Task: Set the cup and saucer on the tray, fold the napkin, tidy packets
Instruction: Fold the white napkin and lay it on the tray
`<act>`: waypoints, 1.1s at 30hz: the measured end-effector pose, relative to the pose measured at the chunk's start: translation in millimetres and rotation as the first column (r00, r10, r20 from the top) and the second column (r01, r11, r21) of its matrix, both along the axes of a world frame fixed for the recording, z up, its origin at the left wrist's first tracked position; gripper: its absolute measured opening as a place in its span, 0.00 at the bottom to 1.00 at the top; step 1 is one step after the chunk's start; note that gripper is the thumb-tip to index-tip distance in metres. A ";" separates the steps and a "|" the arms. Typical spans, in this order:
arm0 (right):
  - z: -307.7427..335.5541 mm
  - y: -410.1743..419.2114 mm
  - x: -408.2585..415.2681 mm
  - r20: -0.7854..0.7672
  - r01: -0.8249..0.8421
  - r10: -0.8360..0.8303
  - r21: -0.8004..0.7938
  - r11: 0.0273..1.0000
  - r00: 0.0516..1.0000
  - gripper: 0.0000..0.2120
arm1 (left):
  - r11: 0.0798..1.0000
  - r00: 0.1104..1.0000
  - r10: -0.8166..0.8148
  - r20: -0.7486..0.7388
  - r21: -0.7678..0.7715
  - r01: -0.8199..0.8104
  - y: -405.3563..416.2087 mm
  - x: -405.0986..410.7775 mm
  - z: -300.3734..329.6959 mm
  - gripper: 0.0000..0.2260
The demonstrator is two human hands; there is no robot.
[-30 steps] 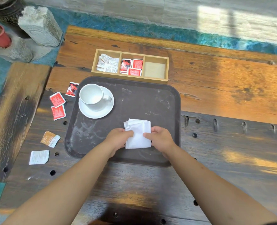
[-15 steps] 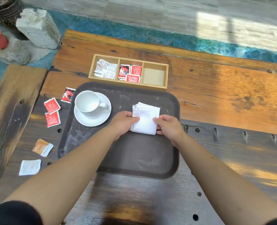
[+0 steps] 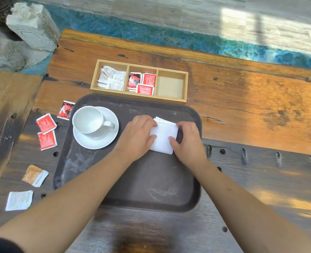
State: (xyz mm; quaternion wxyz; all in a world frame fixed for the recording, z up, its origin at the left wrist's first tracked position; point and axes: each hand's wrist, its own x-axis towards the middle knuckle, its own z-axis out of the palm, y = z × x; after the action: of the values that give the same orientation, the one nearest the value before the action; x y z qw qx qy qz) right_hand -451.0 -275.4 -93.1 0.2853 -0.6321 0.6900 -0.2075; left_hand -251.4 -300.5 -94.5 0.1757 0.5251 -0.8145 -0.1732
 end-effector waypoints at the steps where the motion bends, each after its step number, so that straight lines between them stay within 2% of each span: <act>1: 1.4 2.6 -0.3 -0.054 -0.098 0.096 -0.034 0.995 0.994 0.25 | 0.993 0.992 -0.110 0.059 -0.026 0.112 0.5 2.7 -1.9 0.17; 2: 2.3 4.2 -1.3 -0.110 -0.180 0.175 -0.032 0.983 0.978 0.29 | 0.981 0.973 -0.189 0.128 -0.010 0.192 1.2 4.6 -4.3 0.20; 4: 2.4 5.1 -3.5 -0.199 -0.282 0.283 0.033 0.959 0.938 0.36 | 0.965 0.933 -0.263 0.245 0.076 0.252 1.2 7.6 -10.0 0.25; 8: -1.5 1.8 -6.5 -0.261 -0.339 0.370 0.158 0.927 0.891 0.41 | 0.962 0.909 -0.251 0.332 0.193 0.195 -0.7 8.9 -17.9 0.28; 16: -6.8 -7.2 -9.1 -0.293 -0.360 0.436 0.280 0.890 0.851 0.40 | 0.955 0.918 -0.219 0.331 0.264 0.133 0.6 2.2 -23.1 0.28; 22: -3.5 -10.4 -1.0 -0.344 -0.323 0.436 0.340 0.883 0.832 0.39 | 0.938 0.941 -0.200 0.274 0.332 0.102 1.2 -2.6 -22.6 0.28; 28: 6.3 -8.4 10.6 -0.432 -0.290 0.457 0.398 0.870 0.778 0.38 | 0.923 0.918 -0.218 0.331 0.376 0.083 -0.7 -8.0 -10.9 0.28; 33: 20.4 3.3 21.4 -0.490 -0.272 0.461 0.408 0.871 0.740 0.29 | 0.922 0.926 -0.204 0.319 0.381 0.071 7.4 -6.0 5.5 0.26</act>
State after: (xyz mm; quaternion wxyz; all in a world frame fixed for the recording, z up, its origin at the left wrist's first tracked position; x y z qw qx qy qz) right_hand -429.6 -272.1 -72.7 0.1954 -0.7364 0.6266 0.1642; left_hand -257.4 -293.1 -89.0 -0.0861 0.5114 -0.8219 -0.2357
